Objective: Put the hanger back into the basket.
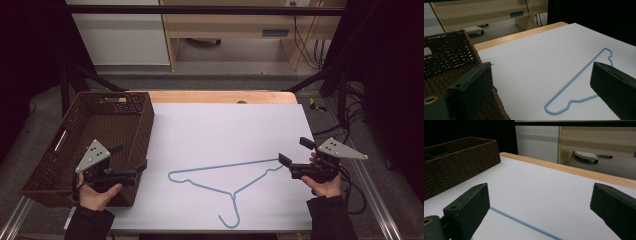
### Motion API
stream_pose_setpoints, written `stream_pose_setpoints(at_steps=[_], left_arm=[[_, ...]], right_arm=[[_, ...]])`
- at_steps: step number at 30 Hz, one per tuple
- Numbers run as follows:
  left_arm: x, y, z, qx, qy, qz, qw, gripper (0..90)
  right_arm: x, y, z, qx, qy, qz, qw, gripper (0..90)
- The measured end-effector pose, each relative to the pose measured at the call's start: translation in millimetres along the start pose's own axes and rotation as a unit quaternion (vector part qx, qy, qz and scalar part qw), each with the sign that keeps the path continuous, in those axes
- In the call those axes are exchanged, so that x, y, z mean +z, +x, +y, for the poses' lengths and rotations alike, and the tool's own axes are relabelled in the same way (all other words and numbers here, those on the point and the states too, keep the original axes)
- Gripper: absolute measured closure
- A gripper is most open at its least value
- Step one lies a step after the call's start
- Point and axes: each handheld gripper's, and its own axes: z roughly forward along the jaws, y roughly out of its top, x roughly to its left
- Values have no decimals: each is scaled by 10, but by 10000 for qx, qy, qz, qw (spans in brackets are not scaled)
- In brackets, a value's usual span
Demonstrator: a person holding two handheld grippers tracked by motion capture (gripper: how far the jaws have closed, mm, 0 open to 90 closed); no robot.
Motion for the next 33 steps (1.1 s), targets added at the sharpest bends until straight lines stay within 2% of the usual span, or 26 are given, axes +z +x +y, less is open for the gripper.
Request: stream_pose_setpoints(at_steps=[7, 16, 22, 29, 33], left_arm=[[45, -77, -3, 79, 63, -77, 9999, 44], [125, -182, -16, 187, 163, -189, 9995, 47], [208, -275, -39, 269, 273, -299, 9988, 48], [287, -357, -71, 318, 384, -420, 9979, 50], [336, -397, -101, 352, 476, -478, 9971, 51]], right_arm=[[8, 38, 20, -111, 98, 4, 9999, 35], [131, 194, 36, -302, 455, 214, 9983, 46], [278, 397, 34, -485, 871, 527, 9936, 61], [400, 564, 7, -652, 1118, 670, 9893, 72], [460, 610, -20, -702, 1249, 717, 9871, 76]])
